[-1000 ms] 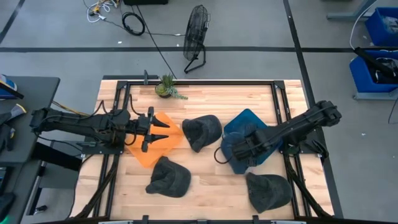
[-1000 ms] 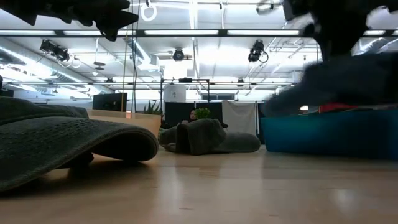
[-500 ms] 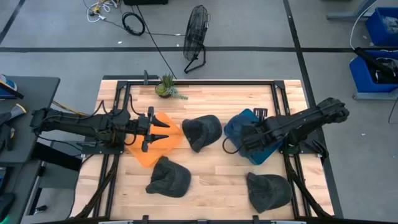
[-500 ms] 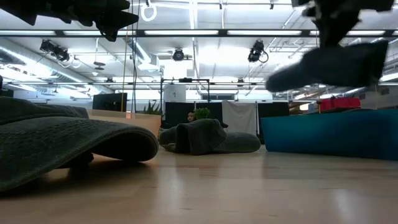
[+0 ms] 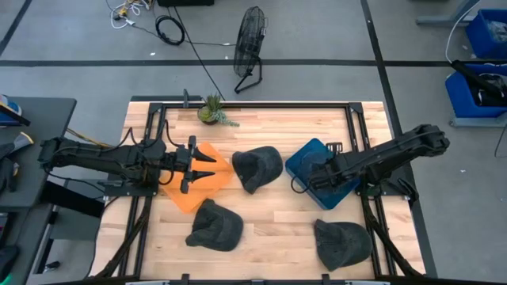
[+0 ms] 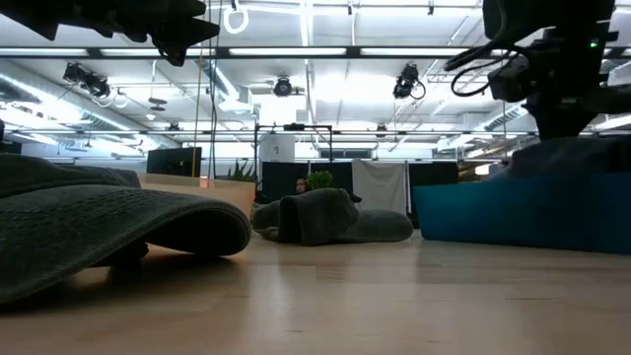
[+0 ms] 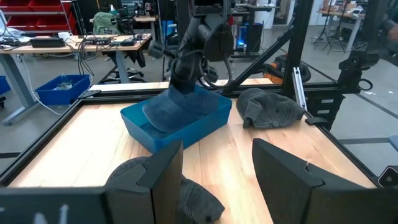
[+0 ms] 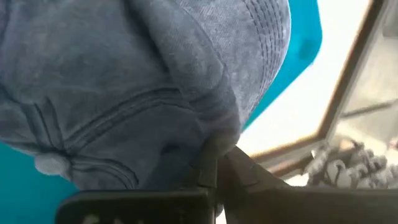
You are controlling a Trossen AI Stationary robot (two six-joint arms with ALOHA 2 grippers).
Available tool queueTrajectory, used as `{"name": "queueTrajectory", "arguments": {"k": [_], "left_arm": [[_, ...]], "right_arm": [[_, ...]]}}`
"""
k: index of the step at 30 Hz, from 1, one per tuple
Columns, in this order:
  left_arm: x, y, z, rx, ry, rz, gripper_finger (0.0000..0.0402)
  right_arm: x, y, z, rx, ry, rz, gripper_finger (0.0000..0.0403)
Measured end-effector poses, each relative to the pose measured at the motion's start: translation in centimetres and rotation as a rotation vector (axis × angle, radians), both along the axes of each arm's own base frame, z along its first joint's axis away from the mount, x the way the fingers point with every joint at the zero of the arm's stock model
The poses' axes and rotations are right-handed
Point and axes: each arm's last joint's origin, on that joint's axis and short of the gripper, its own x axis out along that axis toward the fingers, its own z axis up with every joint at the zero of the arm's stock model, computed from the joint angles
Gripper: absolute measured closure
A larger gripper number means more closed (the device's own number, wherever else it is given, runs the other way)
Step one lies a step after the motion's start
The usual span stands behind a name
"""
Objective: Pick & Place hat
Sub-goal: Put the blue cap into the blue bin
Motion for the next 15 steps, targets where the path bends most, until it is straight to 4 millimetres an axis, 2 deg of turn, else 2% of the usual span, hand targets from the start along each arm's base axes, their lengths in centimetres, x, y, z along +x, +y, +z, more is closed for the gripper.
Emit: {"name": "queueTrajectory", "arguments": {"k": [6, 15], "left_arm": [[0.0, 0.0, 0.0, 0.0, 0.0, 0.0, 0.0203], [0.0, 0.21, 0.0, 0.006, -0.001, 0.072, 0.0203]], "right_arm": [[0.55, -0.08, -0.48, 0.013, -0.07, -0.022, 0.0379], [0.37, -0.28, -0.49, 0.036, -0.066, -0.096, 0.031]]}}
